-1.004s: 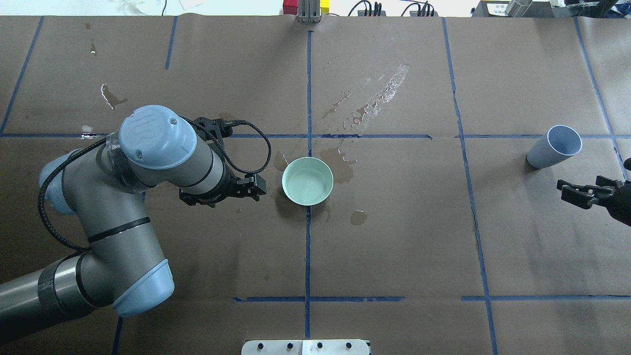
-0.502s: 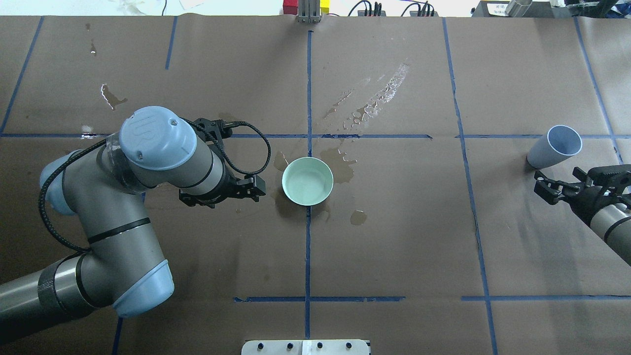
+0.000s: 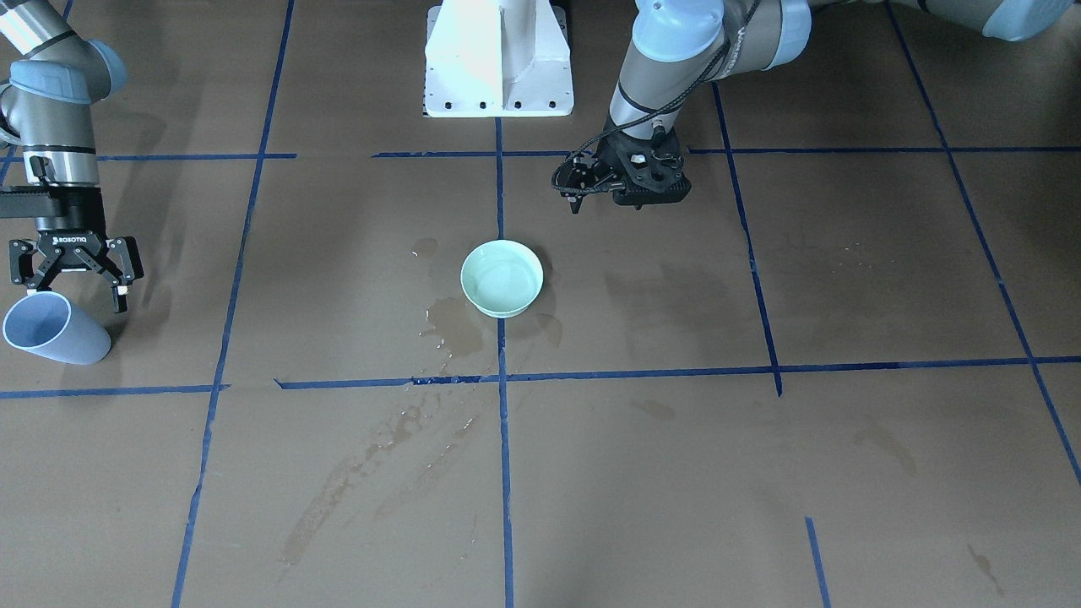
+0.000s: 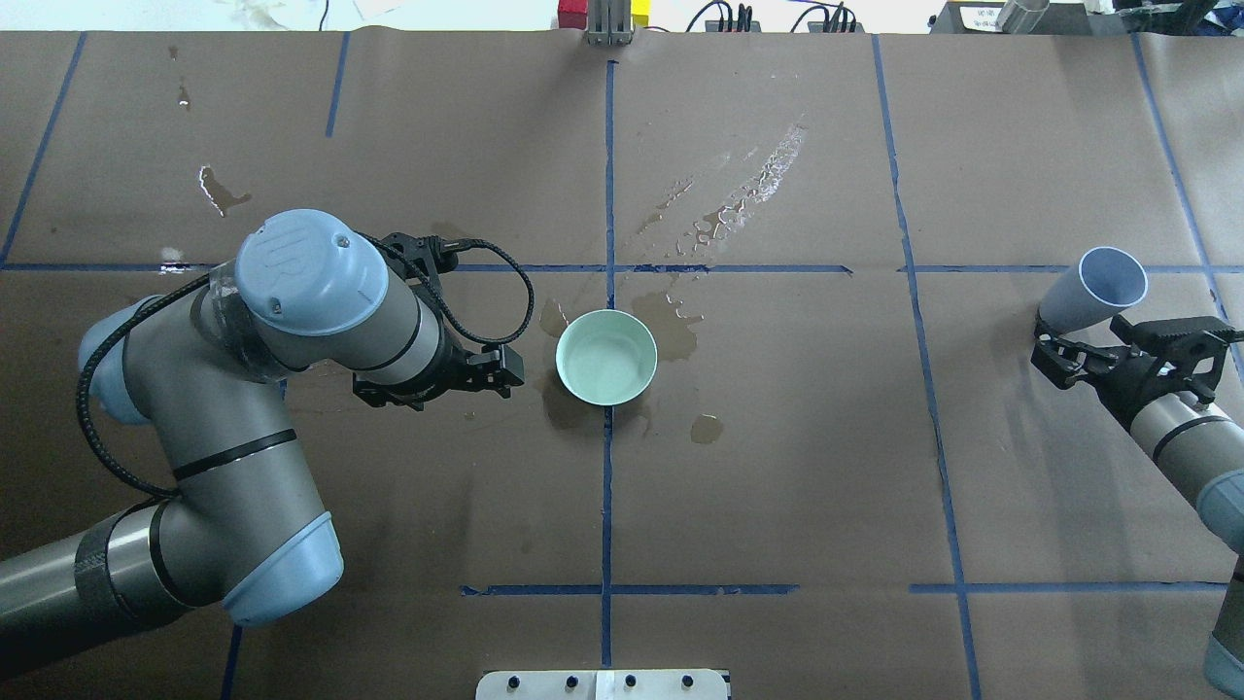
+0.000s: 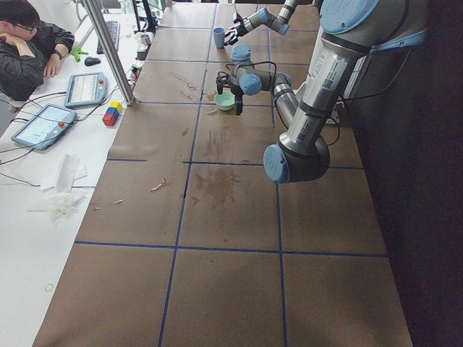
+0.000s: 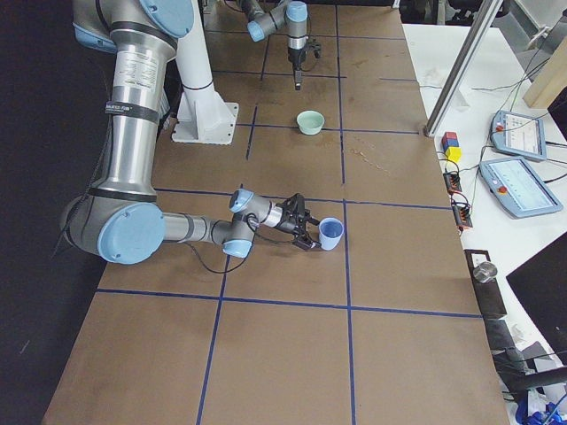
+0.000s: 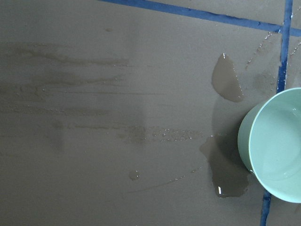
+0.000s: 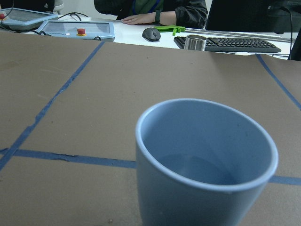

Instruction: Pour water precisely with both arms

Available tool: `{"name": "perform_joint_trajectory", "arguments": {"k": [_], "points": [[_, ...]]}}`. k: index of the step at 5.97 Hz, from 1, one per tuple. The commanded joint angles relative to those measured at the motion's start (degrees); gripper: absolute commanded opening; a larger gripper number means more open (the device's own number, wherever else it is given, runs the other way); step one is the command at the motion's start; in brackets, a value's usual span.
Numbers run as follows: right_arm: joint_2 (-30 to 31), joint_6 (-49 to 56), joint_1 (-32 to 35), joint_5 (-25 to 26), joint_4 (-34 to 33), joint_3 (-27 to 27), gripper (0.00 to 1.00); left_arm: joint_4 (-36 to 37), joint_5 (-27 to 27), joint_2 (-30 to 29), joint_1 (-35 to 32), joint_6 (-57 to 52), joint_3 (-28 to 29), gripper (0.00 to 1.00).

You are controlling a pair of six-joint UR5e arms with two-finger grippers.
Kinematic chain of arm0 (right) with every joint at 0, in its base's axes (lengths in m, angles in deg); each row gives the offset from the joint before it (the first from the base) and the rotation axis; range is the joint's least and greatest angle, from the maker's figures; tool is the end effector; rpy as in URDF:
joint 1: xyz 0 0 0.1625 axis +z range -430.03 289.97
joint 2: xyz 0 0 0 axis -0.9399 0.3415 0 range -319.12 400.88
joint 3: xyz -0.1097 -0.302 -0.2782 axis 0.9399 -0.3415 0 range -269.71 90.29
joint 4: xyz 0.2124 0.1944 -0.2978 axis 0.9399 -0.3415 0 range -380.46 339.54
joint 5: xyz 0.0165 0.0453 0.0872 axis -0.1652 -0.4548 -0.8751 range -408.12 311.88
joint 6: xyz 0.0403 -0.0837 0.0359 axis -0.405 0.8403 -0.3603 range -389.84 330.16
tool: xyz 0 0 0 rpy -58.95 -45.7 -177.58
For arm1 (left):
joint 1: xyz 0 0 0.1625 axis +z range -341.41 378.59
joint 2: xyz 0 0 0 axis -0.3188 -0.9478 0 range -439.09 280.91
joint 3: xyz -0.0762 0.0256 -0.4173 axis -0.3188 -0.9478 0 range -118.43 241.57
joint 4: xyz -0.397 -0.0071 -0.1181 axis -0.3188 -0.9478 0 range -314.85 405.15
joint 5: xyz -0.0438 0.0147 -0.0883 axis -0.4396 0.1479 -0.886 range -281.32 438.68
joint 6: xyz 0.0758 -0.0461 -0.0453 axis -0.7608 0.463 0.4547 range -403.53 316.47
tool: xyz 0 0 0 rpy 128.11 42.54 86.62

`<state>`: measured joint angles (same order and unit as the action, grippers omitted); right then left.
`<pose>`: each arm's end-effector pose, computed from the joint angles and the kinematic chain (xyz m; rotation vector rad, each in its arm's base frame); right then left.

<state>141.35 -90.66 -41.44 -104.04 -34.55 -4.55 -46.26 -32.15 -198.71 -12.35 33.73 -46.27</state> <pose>-0.2799 -0.3680 0.6376 0.9657 -0.6379 0.3050 0.4736 -0.3981 0.2292 -0.0029 0.9095 -0.1403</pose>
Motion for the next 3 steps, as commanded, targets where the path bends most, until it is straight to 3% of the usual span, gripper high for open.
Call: {"name": "perform_joint_trajectory", "arguments": {"k": [1,3], "points": [[-0.7,0.2,0.2,0.3,0.1,-0.6,1.0,0.0,0.0,0.0,0.0,0.0,0.0,1.0],[-0.6,0.2,0.4,1.2,0.2,-0.7,1.0,0.0,0.0,0.0,0.0,0.1,0.1,1.0]]}}
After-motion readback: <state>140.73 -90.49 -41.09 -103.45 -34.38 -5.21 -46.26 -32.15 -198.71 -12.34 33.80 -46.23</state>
